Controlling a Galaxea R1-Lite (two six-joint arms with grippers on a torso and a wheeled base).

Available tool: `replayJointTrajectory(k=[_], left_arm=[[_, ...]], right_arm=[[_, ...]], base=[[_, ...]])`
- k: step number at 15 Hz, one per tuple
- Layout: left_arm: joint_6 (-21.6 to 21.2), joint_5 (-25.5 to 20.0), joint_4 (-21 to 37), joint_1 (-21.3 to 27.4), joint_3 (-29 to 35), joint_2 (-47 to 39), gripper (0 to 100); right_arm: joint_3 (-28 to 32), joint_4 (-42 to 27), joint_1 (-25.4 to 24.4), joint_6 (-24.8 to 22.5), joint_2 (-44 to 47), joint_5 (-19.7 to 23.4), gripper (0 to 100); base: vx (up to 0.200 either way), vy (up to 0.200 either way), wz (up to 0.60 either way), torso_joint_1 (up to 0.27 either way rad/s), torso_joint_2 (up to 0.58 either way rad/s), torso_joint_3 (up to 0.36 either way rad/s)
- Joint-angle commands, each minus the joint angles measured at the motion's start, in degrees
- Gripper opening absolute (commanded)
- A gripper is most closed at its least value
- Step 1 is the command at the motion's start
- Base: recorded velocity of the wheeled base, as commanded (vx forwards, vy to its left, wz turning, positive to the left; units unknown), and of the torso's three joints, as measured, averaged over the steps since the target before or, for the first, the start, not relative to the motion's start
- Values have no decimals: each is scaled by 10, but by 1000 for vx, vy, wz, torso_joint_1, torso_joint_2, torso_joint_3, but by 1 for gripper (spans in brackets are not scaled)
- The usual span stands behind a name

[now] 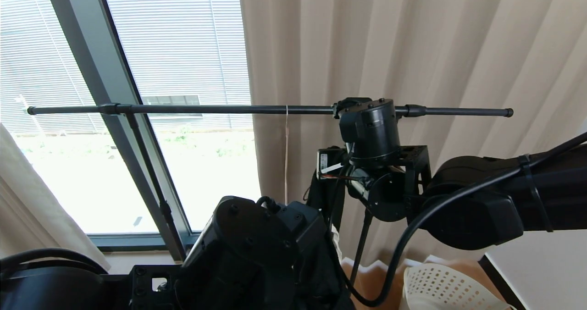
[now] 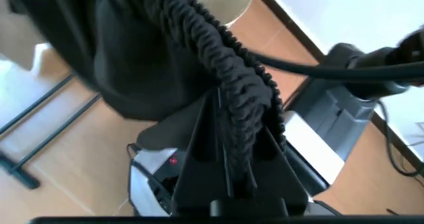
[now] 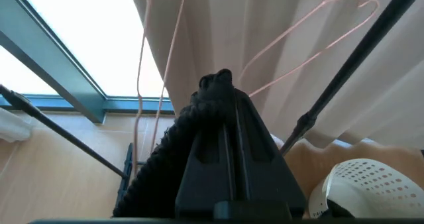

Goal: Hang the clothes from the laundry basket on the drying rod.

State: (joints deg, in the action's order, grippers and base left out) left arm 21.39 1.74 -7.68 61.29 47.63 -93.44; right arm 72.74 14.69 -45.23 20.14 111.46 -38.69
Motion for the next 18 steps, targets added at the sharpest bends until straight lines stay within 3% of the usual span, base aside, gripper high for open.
replayJointTrajectory(k=[1, 3, 5, 7, 10, 13, 17, 18], left_arm=[[-1, 27, 6, -12, -14, 5, 0], [-4, 61, 18, -43, -18, 8, 0], [-30, 72, 14, -108, -15, 7, 0], [-49, 74, 13, -178, 28, -11, 0], [-65, 72, 12, -239, 98, -53, 0], [-72, 74, 14, -246, 179, -103, 0], [-73, 74, 14, -238, 233, -138, 0], [-73, 74, 14, -235, 241, -141, 0]], right_arm=[[-24, -5, 23, 1, -43, 0, 0], [-58, -8, 51, 1, -79, 0, 0], [-116, -10, 66, -6, -128, -9, 0], [-179, -12, 70, -12, -162, -43, 0], [-264, -12, 66, -13, -207, -52, 0], [-324, -12, 44, -13, -237, -59, 0], [-364, -12, 30, -18, -227, -56, 0], [-369, -12, 29, -26, -225, -55, 100]], base=[[0, 0, 0, 0, 0, 0], [0, 0, 0, 0, 0, 0], [0, 0, 0, 0, 0, 0], [0, 0, 0, 0, 0, 0], [0, 0, 0, 0, 0, 0], [0, 0, 0, 0, 0, 0], [0, 0, 0, 0, 0, 0], [0, 0, 0, 0, 0, 0]])
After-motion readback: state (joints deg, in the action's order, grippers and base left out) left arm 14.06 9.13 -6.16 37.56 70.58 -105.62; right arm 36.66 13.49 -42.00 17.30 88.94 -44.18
